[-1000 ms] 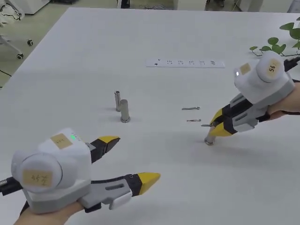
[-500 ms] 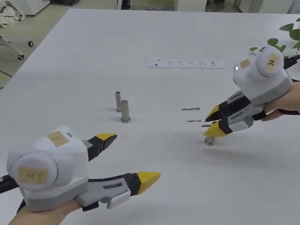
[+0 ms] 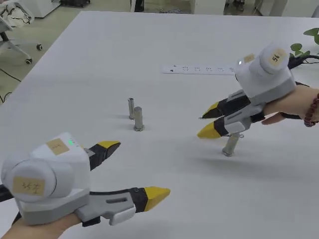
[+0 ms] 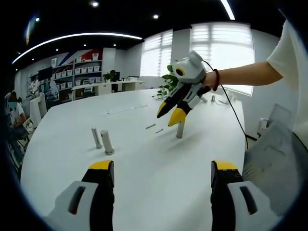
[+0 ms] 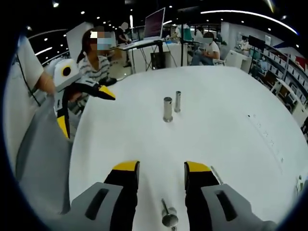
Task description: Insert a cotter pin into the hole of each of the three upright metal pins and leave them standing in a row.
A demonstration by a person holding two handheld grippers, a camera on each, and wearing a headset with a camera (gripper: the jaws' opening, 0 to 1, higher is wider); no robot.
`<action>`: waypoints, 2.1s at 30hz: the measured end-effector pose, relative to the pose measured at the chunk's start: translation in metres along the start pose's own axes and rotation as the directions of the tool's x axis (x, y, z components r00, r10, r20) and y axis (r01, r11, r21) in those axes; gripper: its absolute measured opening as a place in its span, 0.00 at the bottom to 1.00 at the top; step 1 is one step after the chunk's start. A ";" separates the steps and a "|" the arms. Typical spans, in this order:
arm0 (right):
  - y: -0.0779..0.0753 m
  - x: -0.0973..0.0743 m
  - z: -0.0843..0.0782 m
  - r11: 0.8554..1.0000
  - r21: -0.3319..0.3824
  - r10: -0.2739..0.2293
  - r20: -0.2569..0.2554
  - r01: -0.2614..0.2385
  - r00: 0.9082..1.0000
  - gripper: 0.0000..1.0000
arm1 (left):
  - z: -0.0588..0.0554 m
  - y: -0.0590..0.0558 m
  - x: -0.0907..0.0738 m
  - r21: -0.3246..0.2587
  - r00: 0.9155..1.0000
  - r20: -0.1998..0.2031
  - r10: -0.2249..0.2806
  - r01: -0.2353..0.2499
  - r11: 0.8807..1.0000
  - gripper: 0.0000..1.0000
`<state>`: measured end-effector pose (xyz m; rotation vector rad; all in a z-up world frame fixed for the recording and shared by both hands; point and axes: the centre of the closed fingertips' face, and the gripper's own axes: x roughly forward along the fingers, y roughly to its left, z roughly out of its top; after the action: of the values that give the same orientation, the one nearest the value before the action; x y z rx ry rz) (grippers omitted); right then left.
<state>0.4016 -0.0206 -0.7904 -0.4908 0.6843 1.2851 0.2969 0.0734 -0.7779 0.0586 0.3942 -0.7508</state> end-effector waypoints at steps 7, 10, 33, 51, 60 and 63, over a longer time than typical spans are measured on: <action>0.000 0.016 0.026 1.000 -0.018 0.007 0.050 -0.006 0.999 0.44 | 0.003 0.002 -0.003 0.012 1.000 0.009 0.005 -0.005 1.000 0.88; 0.001 0.025 0.035 1.000 -0.026 0.006 0.063 -0.005 0.998 0.45 | 0.003 0.002 -0.004 0.010 1.000 0.009 0.003 -0.003 1.000 0.91; -0.005 0.085 0.076 1.000 -0.025 0.002 0.150 0.002 0.989 0.44 | 0.000 0.012 -0.010 -0.016 1.000 0.018 0.009 -0.008 1.000 0.99; -0.013 0.118 0.088 0.999 -0.014 -0.037 0.203 0.041 0.978 0.32 | -0.004 0.017 -0.015 -0.029 1.000 0.009 0.026 -0.026 0.999 0.96; -0.015 0.123 0.091 0.998 -0.002 -0.056 0.223 0.058 0.973 0.23 | -0.005 0.018 -0.015 -0.034 1.000 0.006 0.031 -0.030 0.999 0.94; -0.016 0.125 0.089 0.998 0.004 -0.065 0.222 0.066 0.973 0.20 | -0.006 0.018 -0.014 -0.035 1.000 0.004 0.029 -0.029 0.999 0.93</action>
<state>0.4503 0.1236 -0.8151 -0.3631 0.4750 1.2565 0.2980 0.0970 -0.7796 0.0300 0.4016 -0.7148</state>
